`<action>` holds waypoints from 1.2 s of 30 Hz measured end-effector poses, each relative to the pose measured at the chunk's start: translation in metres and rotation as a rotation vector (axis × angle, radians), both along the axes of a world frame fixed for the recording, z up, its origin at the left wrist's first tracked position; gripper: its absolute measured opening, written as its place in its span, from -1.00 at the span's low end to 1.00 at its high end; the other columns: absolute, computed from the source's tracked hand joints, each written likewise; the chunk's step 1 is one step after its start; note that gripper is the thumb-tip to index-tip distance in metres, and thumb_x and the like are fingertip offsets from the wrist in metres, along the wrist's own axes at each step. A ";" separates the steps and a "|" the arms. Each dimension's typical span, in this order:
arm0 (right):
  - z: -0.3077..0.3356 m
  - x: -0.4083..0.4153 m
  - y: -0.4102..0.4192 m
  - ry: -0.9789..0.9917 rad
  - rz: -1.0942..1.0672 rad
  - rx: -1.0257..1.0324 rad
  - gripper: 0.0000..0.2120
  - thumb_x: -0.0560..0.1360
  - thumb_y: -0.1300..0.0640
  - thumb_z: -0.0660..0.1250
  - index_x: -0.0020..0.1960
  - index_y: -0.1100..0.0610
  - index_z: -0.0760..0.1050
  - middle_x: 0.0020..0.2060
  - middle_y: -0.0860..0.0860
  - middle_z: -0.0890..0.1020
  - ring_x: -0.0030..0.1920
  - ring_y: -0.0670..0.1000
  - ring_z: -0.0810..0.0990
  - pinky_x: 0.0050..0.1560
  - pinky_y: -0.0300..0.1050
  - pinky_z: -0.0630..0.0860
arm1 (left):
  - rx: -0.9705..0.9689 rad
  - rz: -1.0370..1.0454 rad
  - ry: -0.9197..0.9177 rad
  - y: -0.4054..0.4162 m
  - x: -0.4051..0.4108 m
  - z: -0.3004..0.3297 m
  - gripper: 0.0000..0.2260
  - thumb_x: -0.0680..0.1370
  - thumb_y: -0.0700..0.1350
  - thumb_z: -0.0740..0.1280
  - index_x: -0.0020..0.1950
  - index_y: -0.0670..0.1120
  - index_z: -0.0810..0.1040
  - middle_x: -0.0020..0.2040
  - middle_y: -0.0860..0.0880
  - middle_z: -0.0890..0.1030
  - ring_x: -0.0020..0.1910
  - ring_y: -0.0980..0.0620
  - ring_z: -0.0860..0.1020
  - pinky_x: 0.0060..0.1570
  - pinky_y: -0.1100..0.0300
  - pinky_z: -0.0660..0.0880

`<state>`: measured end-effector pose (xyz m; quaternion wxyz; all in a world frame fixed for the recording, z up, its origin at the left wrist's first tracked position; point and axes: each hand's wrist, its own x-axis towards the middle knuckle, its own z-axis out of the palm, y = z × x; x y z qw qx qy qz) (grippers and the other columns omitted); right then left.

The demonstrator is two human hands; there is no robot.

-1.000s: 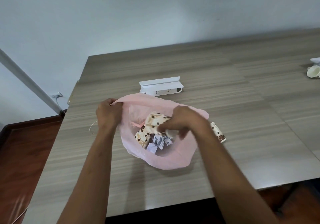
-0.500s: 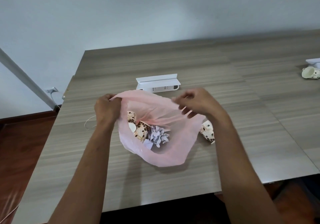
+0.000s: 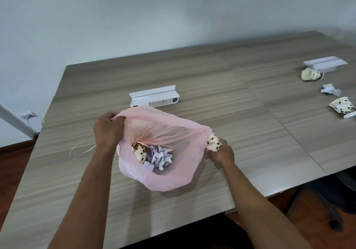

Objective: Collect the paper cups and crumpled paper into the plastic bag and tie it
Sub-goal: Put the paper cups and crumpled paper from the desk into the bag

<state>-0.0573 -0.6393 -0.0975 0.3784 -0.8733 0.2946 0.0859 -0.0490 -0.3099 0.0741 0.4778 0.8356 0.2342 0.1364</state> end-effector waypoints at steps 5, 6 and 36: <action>-0.025 -0.010 -0.003 -0.031 -0.061 0.025 -0.42 0.33 -0.04 0.53 0.28 0.08 0.44 0.16 0.16 0.61 0.21 0.21 0.54 0.22 0.02 0.45 | 0.029 0.002 -0.019 0.002 -0.001 -0.001 -0.77 0.48 -0.15 0.32 0.07 -0.10 0.69 -0.06 -0.12 0.70 -0.03 -0.13 0.63 0.04 0.04 0.54; -0.028 -0.011 -0.003 -0.048 -0.082 0.053 -0.42 0.34 -0.03 0.53 0.28 0.10 0.44 0.16 0.16 0.61 0.20 0.20 0.55 0.22 0.02 0.45 | 0.031 0.005 -0.021 0.002 -0.001 -0.001 -0.76 0.49 -0.15 0.32 0.08 -0.10 0.70 -0.06 -0.12 0.70 -0.03 -0.13 0.63 0.04 0.05 0.54; 0.095 -0.004 0.170 -0.083 0.433 0.393 -0.48 0.42 -0.31 0.34 0.14 0.08 0.58 -0.01 0.03 0.72 0.02 0.05 0.69 0.07 -0.05 0.59 | 0.003 0.063 -0.013 0.021 -0.011 0.017 -0.79 0.50 -0.18 0.30 0.04 -0.14 0.70 -0.15 -0.06 0.66 -0.15 -0.04 0.58 -0.15 0.22 0.41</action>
